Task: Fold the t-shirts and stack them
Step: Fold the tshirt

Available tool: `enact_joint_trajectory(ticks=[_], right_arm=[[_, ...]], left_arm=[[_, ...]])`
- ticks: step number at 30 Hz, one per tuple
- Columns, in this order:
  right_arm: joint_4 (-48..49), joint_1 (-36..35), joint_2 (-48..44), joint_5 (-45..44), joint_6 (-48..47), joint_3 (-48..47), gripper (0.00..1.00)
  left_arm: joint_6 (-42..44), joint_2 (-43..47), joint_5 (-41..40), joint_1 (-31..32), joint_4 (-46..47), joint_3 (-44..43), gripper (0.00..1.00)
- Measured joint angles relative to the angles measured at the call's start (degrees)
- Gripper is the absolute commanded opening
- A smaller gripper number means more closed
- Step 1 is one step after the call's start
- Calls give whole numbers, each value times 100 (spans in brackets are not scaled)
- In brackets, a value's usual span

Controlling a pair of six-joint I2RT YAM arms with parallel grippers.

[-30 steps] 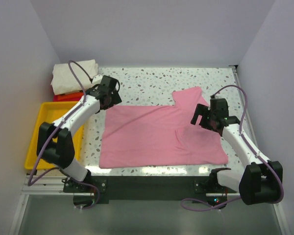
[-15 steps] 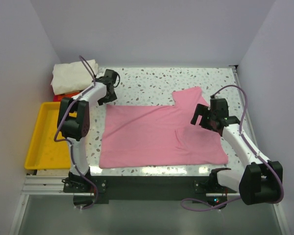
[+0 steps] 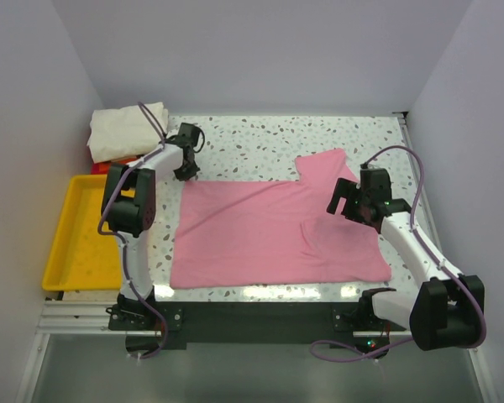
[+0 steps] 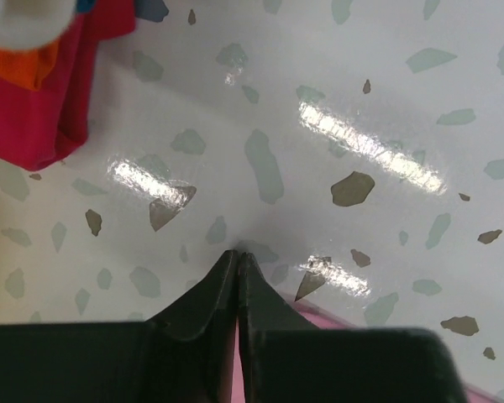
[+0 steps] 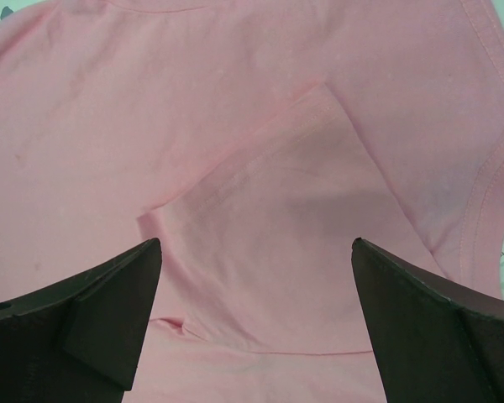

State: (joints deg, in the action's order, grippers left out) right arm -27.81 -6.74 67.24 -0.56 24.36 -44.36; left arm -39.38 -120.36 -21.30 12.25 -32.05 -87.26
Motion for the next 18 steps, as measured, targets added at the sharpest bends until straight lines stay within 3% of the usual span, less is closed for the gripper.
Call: enact_joint_trajectory(ticks=[1, 18], right_arm=[[0, 0, 9, 0, 0, 0, 99], [59, 0, 387, -4, -46, 0, 98]], left_arm=[[9, 0, 2, -4, 15, 42, 0], [166, 103, -15, -149, 374, 258, 0]])
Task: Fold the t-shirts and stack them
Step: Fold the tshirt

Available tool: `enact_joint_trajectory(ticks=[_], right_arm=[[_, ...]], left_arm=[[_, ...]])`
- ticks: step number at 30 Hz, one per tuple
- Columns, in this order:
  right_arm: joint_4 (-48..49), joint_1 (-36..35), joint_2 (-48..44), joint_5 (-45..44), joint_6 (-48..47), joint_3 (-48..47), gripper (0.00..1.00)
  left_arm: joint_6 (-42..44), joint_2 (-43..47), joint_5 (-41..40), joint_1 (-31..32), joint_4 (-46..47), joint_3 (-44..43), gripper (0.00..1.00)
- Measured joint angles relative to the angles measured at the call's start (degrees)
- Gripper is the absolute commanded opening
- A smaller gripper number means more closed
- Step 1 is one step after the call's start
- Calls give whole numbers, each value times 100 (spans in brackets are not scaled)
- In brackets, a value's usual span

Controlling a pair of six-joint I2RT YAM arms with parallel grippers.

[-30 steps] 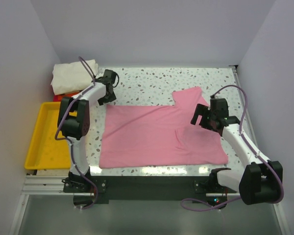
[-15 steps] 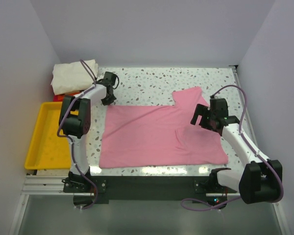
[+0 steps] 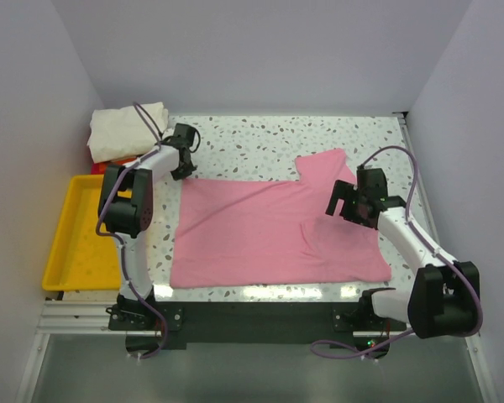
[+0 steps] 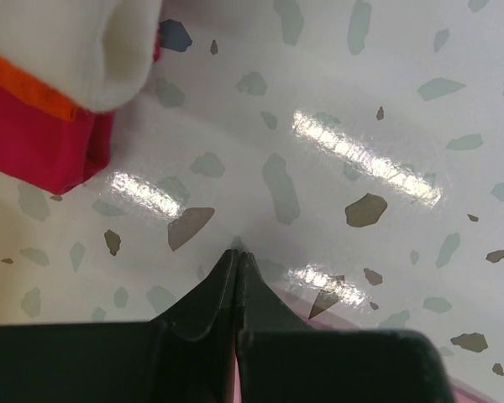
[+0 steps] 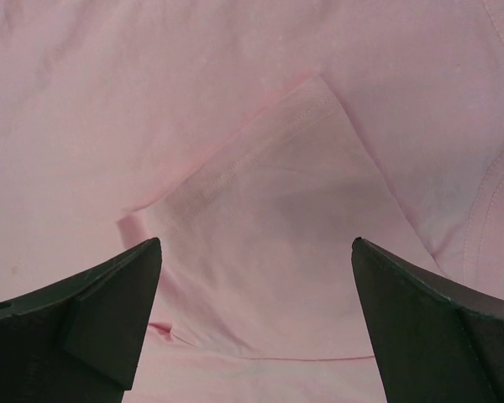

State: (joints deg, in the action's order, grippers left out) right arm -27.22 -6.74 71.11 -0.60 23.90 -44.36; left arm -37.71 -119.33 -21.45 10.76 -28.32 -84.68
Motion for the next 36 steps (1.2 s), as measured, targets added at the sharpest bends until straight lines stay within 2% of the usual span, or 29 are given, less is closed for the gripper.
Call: enact_joint_trajectory(ticks=[7, 12, 18, 23, 30, 36], right_arm=[[116, 0, 267, -140, -20, -184, 99], [339, 0, 870, -389, -13, -763, 99], [511, 2, 2288, -857, 7, -2271, 98], [435, 4, 3888, -1093, -225, -4203, 95], [240, 4, 5735, -1246, -723, -6336, 81], [-131, 4, 6585, -1202, -918, -7217, 72]], left_arm=[[79, -2, 0, -2, -2, -81, 0], [109, -15, 17, -2, 24, -234, 0], [160, -15, 26, -2, 52, -236, 0], [188, -15, 66, -4, 74, -229, 0], [201, -15, 133, -13, 127, -203, 0], [227, -15, 133, -15, 144, -181, 0]])
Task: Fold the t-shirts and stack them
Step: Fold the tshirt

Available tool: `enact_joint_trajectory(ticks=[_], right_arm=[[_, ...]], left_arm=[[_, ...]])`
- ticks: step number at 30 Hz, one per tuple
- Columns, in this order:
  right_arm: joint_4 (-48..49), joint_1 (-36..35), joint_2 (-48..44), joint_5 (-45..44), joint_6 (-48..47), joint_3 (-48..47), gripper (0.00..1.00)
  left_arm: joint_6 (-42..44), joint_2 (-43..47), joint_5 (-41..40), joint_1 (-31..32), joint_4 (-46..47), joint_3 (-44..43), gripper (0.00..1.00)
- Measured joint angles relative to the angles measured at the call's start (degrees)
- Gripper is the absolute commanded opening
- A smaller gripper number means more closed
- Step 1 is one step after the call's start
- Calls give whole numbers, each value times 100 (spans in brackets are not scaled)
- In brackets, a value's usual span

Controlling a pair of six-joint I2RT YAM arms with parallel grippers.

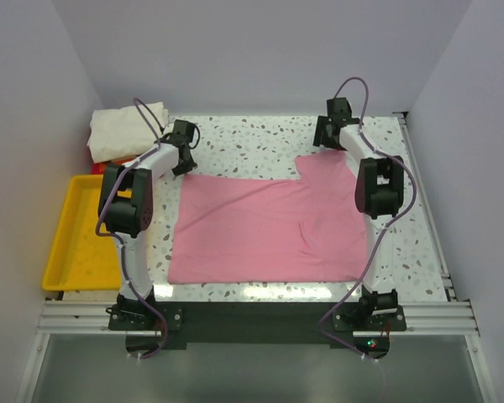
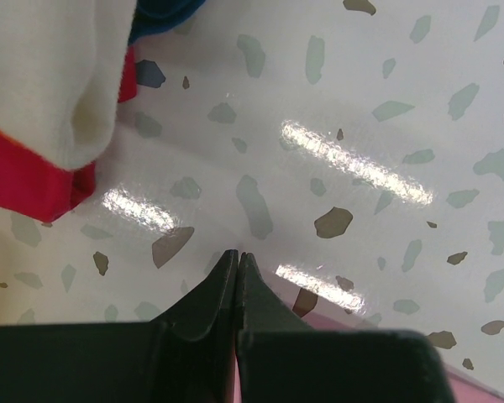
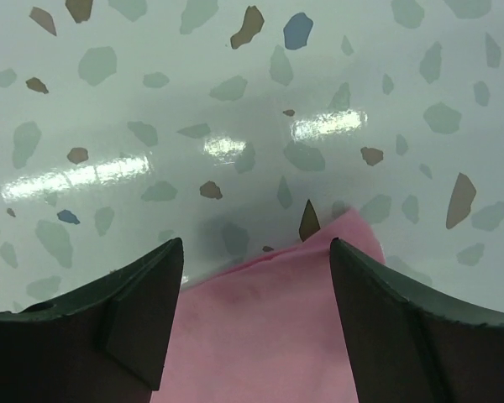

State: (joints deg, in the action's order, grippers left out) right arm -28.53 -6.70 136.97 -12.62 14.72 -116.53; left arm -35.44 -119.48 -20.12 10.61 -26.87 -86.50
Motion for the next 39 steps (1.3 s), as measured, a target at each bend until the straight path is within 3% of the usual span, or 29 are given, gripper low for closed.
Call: enact_joint_trajectory(ticks=[10, 13, 19, 22, 30, 39], right_arm=[[-236, 2, 219, 9, -66, -109, 63], [-236, 2, 229, 11, -63, -109, 54], [-267, 2, 302, 0, -48, -223, 24], [-236, 9, 302, -13, -33, -205, 1], [162, 7, -216, 11, 0, 658, 0], [413, 7, -2076, 2, -72, 2334, 0]], left_arm=[[20, 0, 0, 0, 24, 0, 0], [20, 0, 0, 0, 24, 0, 0], [63, 0, 0, 0, 24, 0, 0], [66, 0, 0, 0, 24, 0, 0], [85, 2, 55, 0, 44, 22, 0], [162, 651, 341, -7, 254, 813, 0]])
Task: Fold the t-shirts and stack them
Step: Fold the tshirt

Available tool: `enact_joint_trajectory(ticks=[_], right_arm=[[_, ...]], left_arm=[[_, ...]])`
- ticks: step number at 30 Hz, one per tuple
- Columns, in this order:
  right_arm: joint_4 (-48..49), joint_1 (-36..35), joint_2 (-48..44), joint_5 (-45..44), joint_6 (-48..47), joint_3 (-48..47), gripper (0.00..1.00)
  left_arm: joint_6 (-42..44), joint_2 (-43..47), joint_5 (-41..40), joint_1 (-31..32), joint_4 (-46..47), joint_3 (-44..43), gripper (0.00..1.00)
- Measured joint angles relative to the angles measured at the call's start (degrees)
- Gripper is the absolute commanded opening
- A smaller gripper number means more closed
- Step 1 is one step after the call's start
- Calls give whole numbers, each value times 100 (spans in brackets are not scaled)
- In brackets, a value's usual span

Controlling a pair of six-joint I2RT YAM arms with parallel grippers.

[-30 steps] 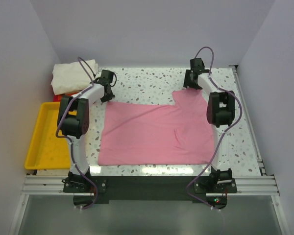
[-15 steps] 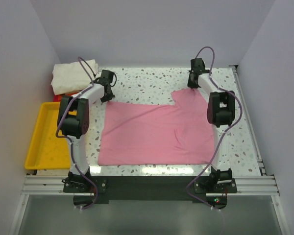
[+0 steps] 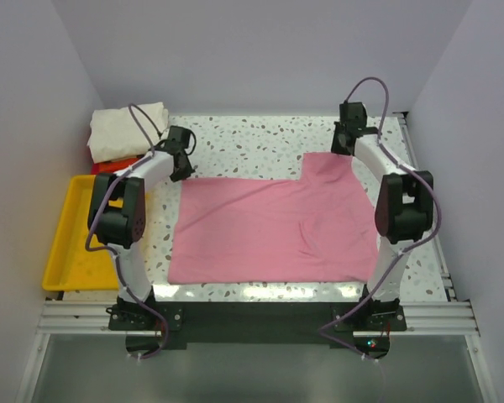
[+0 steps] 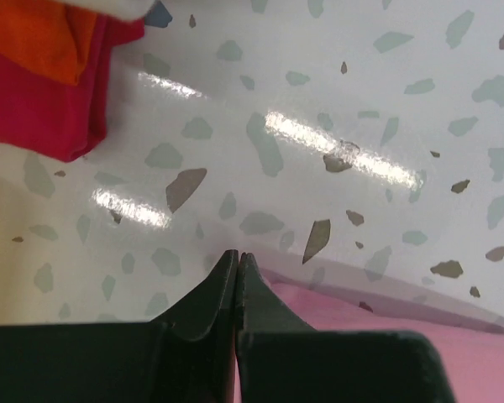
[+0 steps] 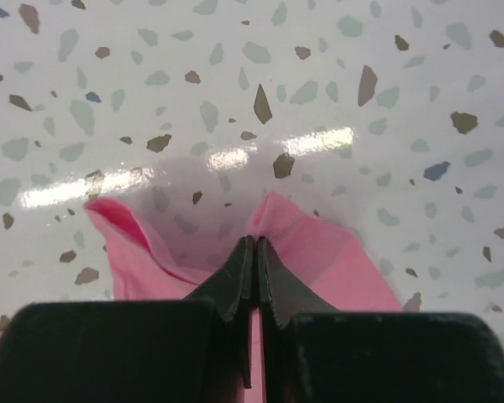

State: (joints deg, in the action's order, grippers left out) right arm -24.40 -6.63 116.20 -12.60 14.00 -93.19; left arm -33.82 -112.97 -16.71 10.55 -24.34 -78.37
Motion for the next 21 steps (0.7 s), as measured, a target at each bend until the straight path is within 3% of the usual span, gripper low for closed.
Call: enact_joint_trajectory(ticks=[11, 21], right_arm=[[291, 0, -2702, -140, 162, 2192, 0], [-11, 0, -4369, -151, 260, 3237, 0]], left_arm=[[-107, 1537, 264, -2, 444, 1139, 0], [-337, 2778, 304, 20, 562, 2393, 0]])
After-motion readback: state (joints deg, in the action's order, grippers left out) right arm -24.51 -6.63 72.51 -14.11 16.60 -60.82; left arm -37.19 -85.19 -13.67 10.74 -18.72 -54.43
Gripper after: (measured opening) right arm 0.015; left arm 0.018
